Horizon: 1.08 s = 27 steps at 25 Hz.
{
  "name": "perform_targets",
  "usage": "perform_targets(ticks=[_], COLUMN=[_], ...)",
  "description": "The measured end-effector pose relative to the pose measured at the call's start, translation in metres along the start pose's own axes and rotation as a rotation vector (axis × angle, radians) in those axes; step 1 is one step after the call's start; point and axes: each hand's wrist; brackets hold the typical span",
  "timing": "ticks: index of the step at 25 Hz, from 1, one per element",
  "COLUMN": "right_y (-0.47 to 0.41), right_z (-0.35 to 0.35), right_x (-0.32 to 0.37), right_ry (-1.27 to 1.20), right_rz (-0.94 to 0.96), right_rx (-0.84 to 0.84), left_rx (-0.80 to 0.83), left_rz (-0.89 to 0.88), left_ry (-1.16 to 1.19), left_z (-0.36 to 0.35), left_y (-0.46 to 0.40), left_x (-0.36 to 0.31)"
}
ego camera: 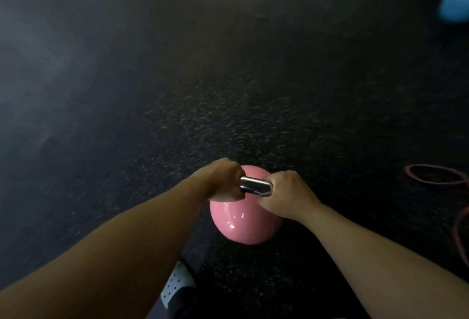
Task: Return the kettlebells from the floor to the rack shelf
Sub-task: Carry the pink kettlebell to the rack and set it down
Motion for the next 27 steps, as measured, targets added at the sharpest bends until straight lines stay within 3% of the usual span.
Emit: perform_targets(ticks=[5, 10, 16, 20, 24, 27], right_y=[0.091, 0.199, 0.348, 0.406, 0.441, 0.464], right_z=[0.126, 0.224, 0.282, 0.302, 0.330, 0.349], right_x=[-0.118, -0.231, -0.353, -0.409, -0.470, -0.507], right_ry=[-0.066, -0.126, -0.153, -0.065, 0.010, 0.009], right_rz=[-0.103, -0.240, -0.448, -0.555, -0.741, -0.834], right_rx=[-0.240, -0.452, -0.849, -0.966, -0.965, -1.127], left_rx=[-0.044, 0.022, 0.018, -0.018, -0.010, 0.014], left_rz=[-0.211, -0.405, -0.737, -0.899, -1.104, -1.224], left_ry=[-0.147, -0.350, -0.632, -0.684, -0.653, -0.701], left_z=[0.058, 0.098, 0.103, 0.084, 0.071, 0.060], left_y=[-0.082, -0.142, -0.185, -0.210, -0.258, -0.291], left_x=[-0.182, -0.381, -0.619, -0.713, -0.803, -0.870])
Point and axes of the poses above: each hand's wrist, its own y-axis away from the middle knuckle, its own z-axis out of the back of the hand, x = y × z, and after that the axes turned 6 degrees about x, right-handed
